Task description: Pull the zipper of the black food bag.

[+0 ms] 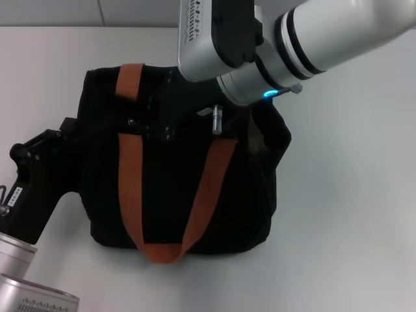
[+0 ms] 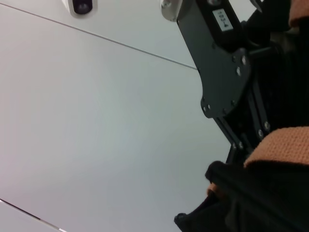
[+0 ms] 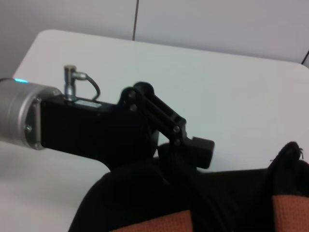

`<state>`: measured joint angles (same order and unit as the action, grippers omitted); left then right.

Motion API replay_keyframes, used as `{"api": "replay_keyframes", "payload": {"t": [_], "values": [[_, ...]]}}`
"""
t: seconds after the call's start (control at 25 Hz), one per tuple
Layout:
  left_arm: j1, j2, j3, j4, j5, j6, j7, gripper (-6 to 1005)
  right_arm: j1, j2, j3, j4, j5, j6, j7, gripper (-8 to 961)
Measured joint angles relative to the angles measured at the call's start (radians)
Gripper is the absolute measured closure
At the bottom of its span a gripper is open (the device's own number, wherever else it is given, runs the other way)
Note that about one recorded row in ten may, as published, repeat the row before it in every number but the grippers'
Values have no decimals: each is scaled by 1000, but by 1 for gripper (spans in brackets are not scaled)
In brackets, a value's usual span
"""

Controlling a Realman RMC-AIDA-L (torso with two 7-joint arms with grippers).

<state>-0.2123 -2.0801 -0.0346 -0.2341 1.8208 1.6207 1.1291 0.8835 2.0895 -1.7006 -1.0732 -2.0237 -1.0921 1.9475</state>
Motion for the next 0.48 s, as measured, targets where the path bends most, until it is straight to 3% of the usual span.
{"api": "replay_keyframes", "payload": {"t": [0.48], "values": [[-2, 0, -5, 0, -1, 1, 0, 983, 11, -2, 10, -34, -54, -36, 29, 895]]}}
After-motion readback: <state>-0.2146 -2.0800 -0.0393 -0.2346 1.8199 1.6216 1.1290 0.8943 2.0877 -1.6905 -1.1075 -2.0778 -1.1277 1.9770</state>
